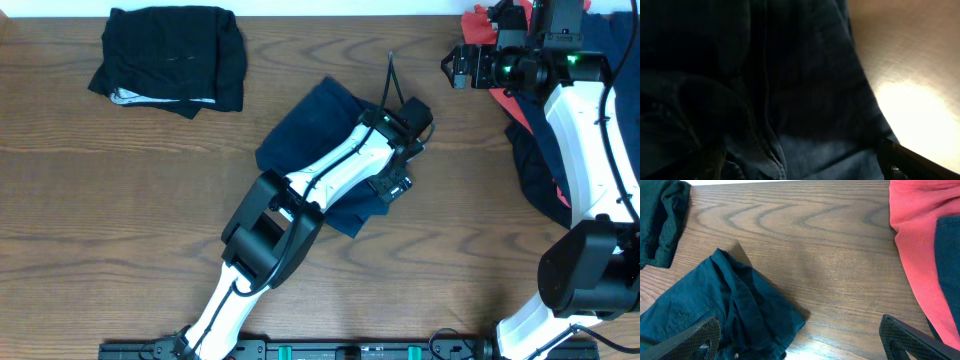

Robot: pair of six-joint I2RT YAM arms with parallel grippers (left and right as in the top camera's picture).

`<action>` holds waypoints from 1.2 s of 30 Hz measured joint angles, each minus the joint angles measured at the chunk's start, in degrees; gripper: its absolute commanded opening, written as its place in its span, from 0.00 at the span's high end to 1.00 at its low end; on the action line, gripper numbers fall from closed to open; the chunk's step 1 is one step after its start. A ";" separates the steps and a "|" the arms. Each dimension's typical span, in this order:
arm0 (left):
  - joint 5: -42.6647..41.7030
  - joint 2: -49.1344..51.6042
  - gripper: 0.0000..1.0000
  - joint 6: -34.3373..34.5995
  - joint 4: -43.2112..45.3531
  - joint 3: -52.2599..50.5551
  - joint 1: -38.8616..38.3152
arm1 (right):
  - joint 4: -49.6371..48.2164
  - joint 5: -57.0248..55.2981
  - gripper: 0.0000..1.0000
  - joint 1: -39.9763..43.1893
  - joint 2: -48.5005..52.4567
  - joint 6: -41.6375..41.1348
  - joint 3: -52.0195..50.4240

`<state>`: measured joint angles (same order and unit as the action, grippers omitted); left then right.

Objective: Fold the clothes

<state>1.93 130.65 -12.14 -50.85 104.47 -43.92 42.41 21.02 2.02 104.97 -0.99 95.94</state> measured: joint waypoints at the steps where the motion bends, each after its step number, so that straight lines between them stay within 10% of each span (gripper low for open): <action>1: 1.05 0.09 0.02 0.55 0.39 0.00 0.00 | 0.00 0.00 0.01 0.00 -0.02 0.02 0.00; 27: 2.05 1.68 0.02 3.34 1.44 0.09 0.15 | -0.48 -0.09 0.01 0.00 0.00 0.85 0.00; 36: -0.13 2.40 0.64 5.62 2.75 0.31 0.33 | -0.22 -0.11 0.01 0.00 0.00 0.85 0.00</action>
<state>1.80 133.05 -6.52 -48.10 104.77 -43.59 42.19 20.91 2.02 104.97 -0.14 95.94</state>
